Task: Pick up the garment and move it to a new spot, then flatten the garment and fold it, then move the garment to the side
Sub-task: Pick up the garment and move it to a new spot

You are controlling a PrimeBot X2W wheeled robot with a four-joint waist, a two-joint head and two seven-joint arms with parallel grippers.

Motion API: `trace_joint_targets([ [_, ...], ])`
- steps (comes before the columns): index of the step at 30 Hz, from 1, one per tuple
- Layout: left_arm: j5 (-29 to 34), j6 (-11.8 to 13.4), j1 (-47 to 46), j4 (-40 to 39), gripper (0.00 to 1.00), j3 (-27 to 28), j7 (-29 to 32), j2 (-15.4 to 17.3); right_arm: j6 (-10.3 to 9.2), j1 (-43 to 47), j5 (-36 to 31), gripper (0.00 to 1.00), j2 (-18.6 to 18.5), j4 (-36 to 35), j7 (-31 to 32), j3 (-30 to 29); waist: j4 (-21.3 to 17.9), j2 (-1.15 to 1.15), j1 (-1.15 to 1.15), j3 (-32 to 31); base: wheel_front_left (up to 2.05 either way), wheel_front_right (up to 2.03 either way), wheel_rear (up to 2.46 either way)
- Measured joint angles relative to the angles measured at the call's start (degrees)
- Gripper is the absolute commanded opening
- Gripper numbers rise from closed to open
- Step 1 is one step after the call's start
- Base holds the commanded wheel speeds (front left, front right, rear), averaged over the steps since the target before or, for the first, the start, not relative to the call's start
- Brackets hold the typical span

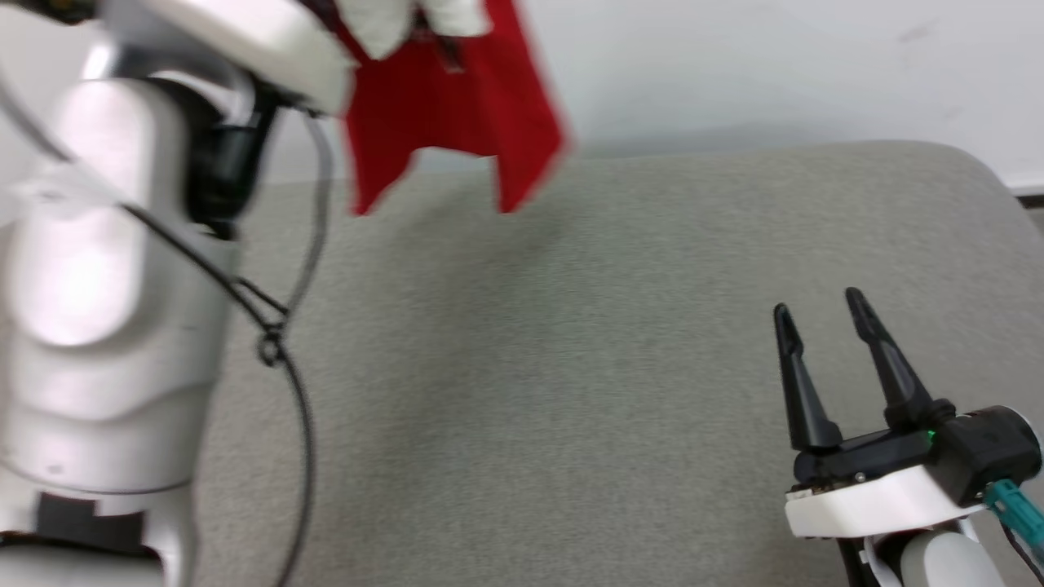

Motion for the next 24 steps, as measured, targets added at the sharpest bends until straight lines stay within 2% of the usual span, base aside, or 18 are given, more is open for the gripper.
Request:
trace_joint_targets([
  [7, 0.59, -0.02, 3.28, 5.69, 0.00, -8.73, -3.07, -6.62, 0.00, 0.06, 1.89, 1.00, 0.03, 0.15, 0.00, -2.98, -5.31, 0.00, 0.00, 0.36, 0.00, 0.00, 0.00],
  [13, 0.93, -0.04, 16.47, 12.90, 0.00, -21.00, -4.76, -8.13, 0.00, 0.09, 2.55, 1.00, 0.03, 0.43, 0.00, -3.81, -8.21, 0.00, 0.01, 1.74, 0.00, 0.00, 0.00],
  [18, 0.38, -0.04, 25.44, 19.46, 0.00, -30.15, -4.52, -8.82, 0.00, 0.12, 2.49, 1.00, 0.03, 0.86, 0.00, -3.87, -8.28, 0.00, 0.02, 2.67, 0.00, 0.00, 0.00],
  [19, 0.44, -0.04, 26.55, 20.68, 0.37, -31.45, -4.60, -8.89, 0.00, 0.14, 2.35, 1.00, 0.04, 0.97, 0.01, -3.75, -8.02, 0.00, 0.02, 2.72, 0.00, 0.00, 0.00],
  [20, 0.44, -0.13, 27.34, 21.79, 1.00, -31.84, -5.16, -9.13, 0.00, 0.16, 2.19, 1.00, 0.04, 1.10, 0.00, -3.70, -7.68, 0.00, 0.02, 2.75, 0.00, 0.00, 0.00],
  [24, -0.32, 0.01, 27.67, 24.13, 1.00, -31.78, -9.07, -10.37, 0.01, 0.31, 2.03, 1.00, 0.08, 1.55, 0.00, -3.79, -5.84, 0.00, 0.02, 2.56, 0.00, 0.00, 0.00],
])
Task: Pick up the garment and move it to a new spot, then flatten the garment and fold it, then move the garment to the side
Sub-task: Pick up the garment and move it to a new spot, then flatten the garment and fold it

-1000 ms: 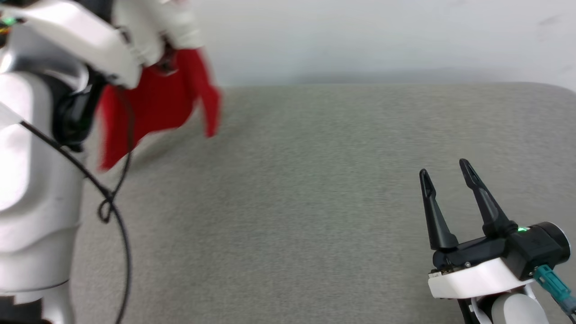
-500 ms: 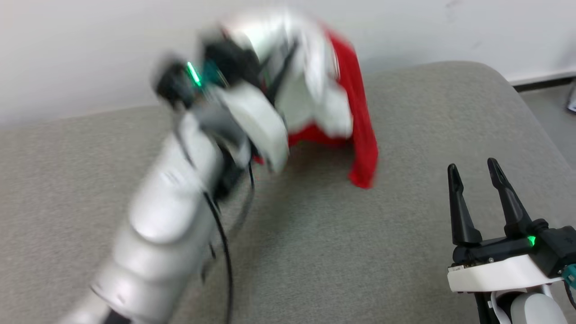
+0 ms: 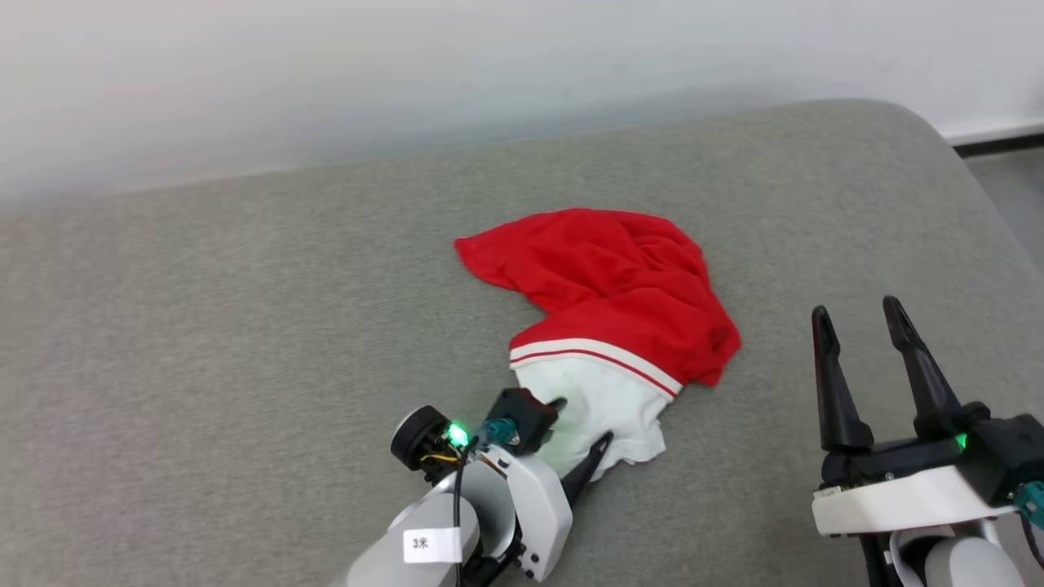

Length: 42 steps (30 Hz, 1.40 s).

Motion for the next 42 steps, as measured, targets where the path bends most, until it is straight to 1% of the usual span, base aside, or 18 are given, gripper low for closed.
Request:
trace_joint_targets([
  [3, -1.09, 0.90, -0.18, 0.37, 1.00, 1.62, -3.77, -0.74, -0.01, 0.92, -0.41, 1.00, -0.02, 0.64, 0.00, -0.52, 1.93, 0.00, 0.00, -0.70, 0.00, 0.00, 0.00],
  [7, -1.94, 1.90, -0.31, -0.54, 1.00, 3.47, -7.68, -0.78, -0.01, 2.40, -1.49, 1.00, 0.01, 1.49, 0.01, -0.87, 4.76, 0.00, 0.00, -2.54, 0.00, 0.00, 0.00],
  [10, -2.38, 3.37, 1.04, -3.24, 1.00, 5.66, -9.47, 0.26, -0.01, 4.11, -1.91, 1.00, 0.01, 2.08, 0.00, -1.38, 6.72, 0.00, -0.01, -4.60, 0.00, 0.00, 0.00],
  [13, -2.21, 5.54, 4.14, -7.72, 1.00, 8.33, -10.17, 2.35, -0.01, 5.52, -1.92, 1.00, 0.00, 2.19, 0.01, -2.21, 8.89, 0.00, -0.01, -6.28, 0.00, 0.00, 0.00],
  [16, -0.80, 7.84, 8.63, -15.02, 1.00, 12.28, -10.25, 4.58, -0.01, 6.49, -1.92, 1.00, 0.01, 2.22, 0.00, -2.57, 10.76, 0.00, -0.01, -7.66, 0.00, 0.00, 0.00],
  [19, 0.34, 9.94, 14.99, -22.47, 1.00, 17.64, -10.40, 5.28, -0.01, 7.12, -1.89, 1.00, 0.01, 2.32, 0.00, -2.69, 12.01, 0.00, -0.01, -8.48, 0.00, 0.00, 0.00],
  [21, 1.79, 11.22, 19.51, -25.96, 1.00, 20.96, -10.40, 5.06, 0.00, 7.75, -1.75, 1.00, 0.02, 2.53, 0.00, -2.83, 12.42, 0.00, -0.01, -8.71, 0.00, 0.00, 0.00],
  [23, 3.66, 11.32, 23.12, -28.21, 1.00, 22.94, -10.40, 4.71, -0.01, 8.14, -1.31, 1.00, 0.01, 2.66, 0.00, -2.87, 12.54, 0.00, -0.01, -8.79, 0.00, 0.00, 0.00],
  [26, 5.77, 10.88, 27.39, -30.69, 1.00, 25.99, -10.40, 2.91, 0.00, 8.78, -0.57, 1.00, 0.03, 2.79, 0.01, -2.97, 12.55, 0.00, -0.01, -8.79, 0.00, 0.00, 0.00],
  [31, 9.14, 9.04, 31.60, -32.60, 1.00, 30.21, -10.40, 0.54, -0.01, 9.35, 0.33, 1.00, 0.02, 2.90, 0.00, -3.03, 12.34, 0.00, -0.01, -8.88, 0.00, 0.00, 0.00],
  [35, 10.57, 7.93, 32.78, -32.64, 1.00, 33.07, -10.40, -1.19, -0.01, 9.48, 0.49, 1.00, 0.02, 3.02, 0.01, -2.85, 12.07, 0.00, -0.01, -8.89, 0.00, 0.00, 0.00],
  [42, 13.34, 5.50, 32.79, -32.51, 1.00, 35.32, -10.40, -2.54, -0.01, 9.41, 0.48, 1.00, 0.02, 3.07, 0.00, -2.59, 11.62, 0.00, -0.01, -8.76, 0.00, 0.00, 0.00],
])
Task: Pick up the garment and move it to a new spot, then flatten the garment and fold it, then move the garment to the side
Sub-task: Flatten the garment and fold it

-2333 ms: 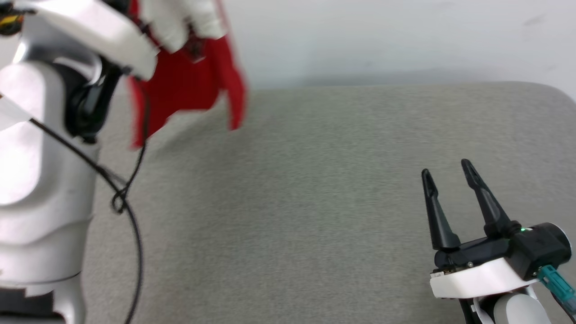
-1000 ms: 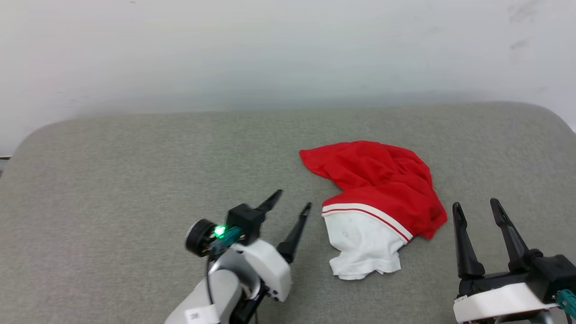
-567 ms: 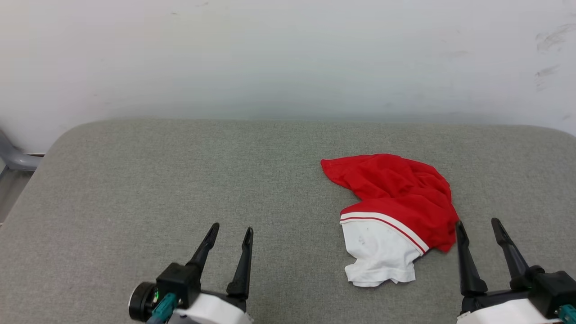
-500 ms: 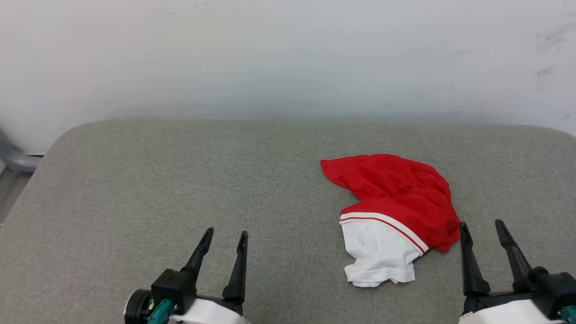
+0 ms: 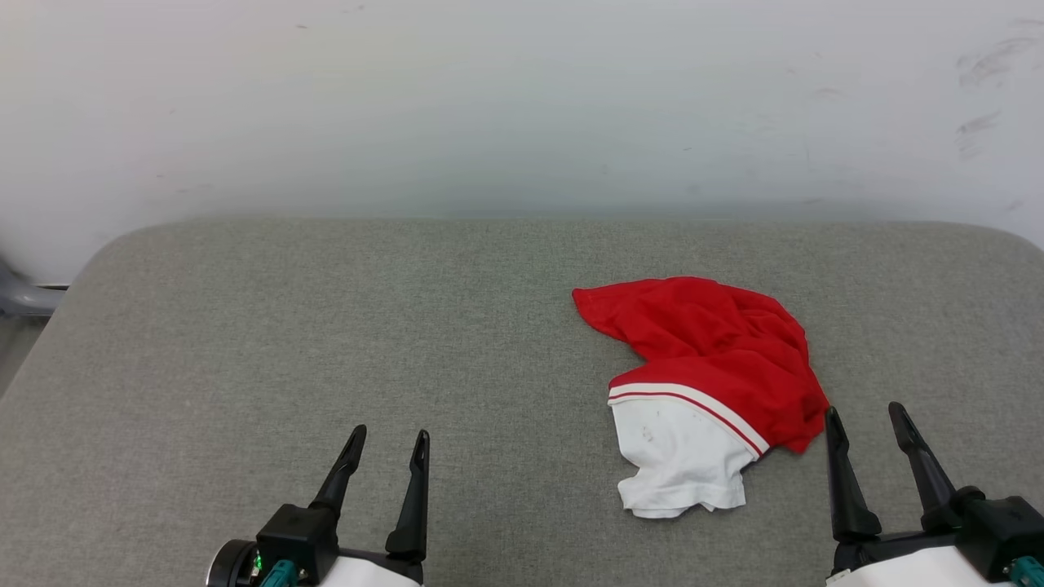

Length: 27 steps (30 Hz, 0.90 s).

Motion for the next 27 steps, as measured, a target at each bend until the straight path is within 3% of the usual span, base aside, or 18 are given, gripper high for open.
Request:
trace_joint_targets([
  [9, 1.02, -1.27, -0.01, 0.74, 1.00, 1.60, 0.00, -0.63, 0.00, -0.13, -1.37, 1.00, -0.01, 0.41, 0.01, 1.21, 0.13, 0.00, 0.00, 0.33, 0.00, 0.00, 0.00],
  [14, 1.47, -1.87, -0.02, 0.83, 1.00, 1.57, 0.00, -0.71, 0.02, -0.57, -4.92, 1.00, -1.75, 2.50, 1.87, 6.39, 0.61, 0.00, 0.00, 0.66, 0.00, 0.00, 0.00],
  [18, 1.34, -2.02, -0.03, 0.83, 1.00, 1.31, 0.00, -0.77, 0.01, -2.57, -2.79, 1.00, -6.09, 2.22, 10.70, 12.58, 1.05, 0.00, 0.00, 1.04, 0.00, 0.00, 0.00],
  [24, 0.58, -1.65, -0.27, 1.27, 1.00, 0.16, 0.00, -0.78, 0.01, -5.53, 4.32, 1.00, -14.18, -1.11, 30.36, 21.39, 2.02, 0.00, 0.00, 1.79, 0.00, 0.00, 0.00],
  [27, 0.47, -1.43, -0.76, 1.33, 1.00, -0.44, 0.00, -0.79, 0.01, -7.08, 8.34, 1.00, -16.10, -3.46, 40.23, 22.72, 2.71, 0.00, 0.00, 2.47, 0.00, 0.00, 0.00],
])
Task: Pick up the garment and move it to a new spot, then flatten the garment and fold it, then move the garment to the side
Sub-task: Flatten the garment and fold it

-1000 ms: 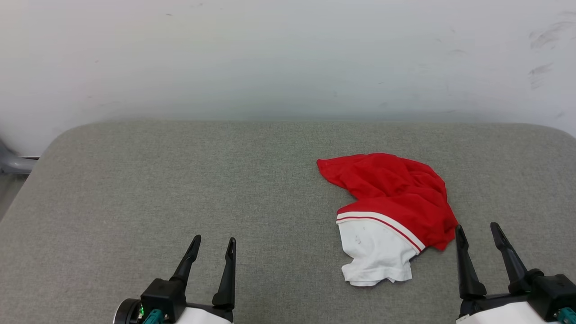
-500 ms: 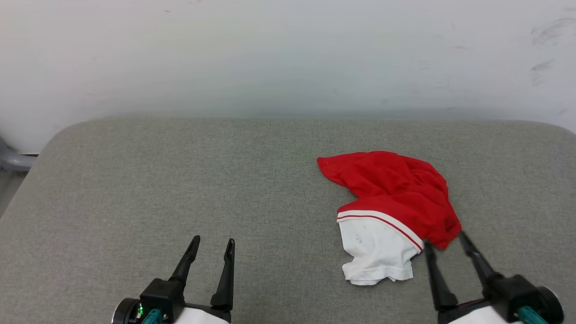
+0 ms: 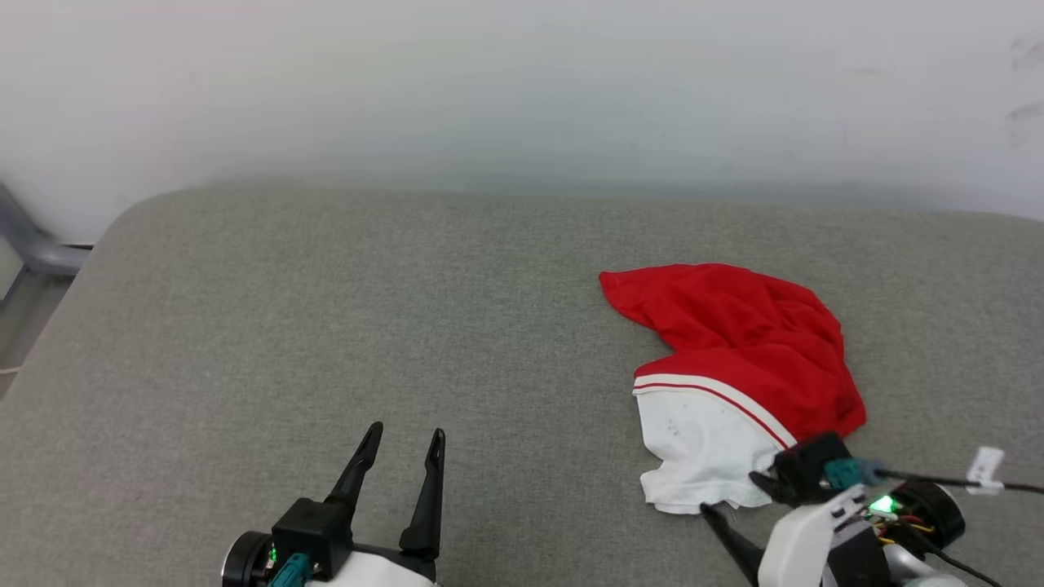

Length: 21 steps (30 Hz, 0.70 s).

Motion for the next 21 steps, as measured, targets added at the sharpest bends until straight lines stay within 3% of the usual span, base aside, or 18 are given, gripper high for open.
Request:
trace_joint_targets([
  [3, -0.07, 0.34, -0.76, 0.05, 1.00, -0.55, 0.00, 0.01, 0.00, -1.37, 4.17, 1.00, -0.57, -1.85, 10.01, 1.51, 0.92, 0.00, 0.00, 0.85, 0.00, 0.00, 0.00],
  [8, -0.62, 0.82, -1.91, 0.02, 1.00, -2.19, 0.00, -0.01, 0.00, -4.78, 5.04, 1.00, -3.13, -3.61, 19.89, 2.89, 2.92, 0.00, 0.00, 2.45, 0.00, 0.00, 0.00],
  [13, -1.10, 1.43, -2.94, -0.10, 1.00, -3.20, 0.00, 0.00, 0.00, -7.49, 4.54, 1.00, -3.57, -3.04, 23.93, 3.98, 5.22, 0.00, 0.00, 4.26, 0.00, 0.00, 0.00],
  [21, -1.62, 2.00, -4.11, -0.31, 1.00, -4.34, 0.00, 0.00, 0.00, -10.05, 2.90, 1.00, -4.32, 1.98, 24.21, 6.48, 8.79, 0.00, 0.00, 6.69, 0.00, 0.00, 0.00],
])
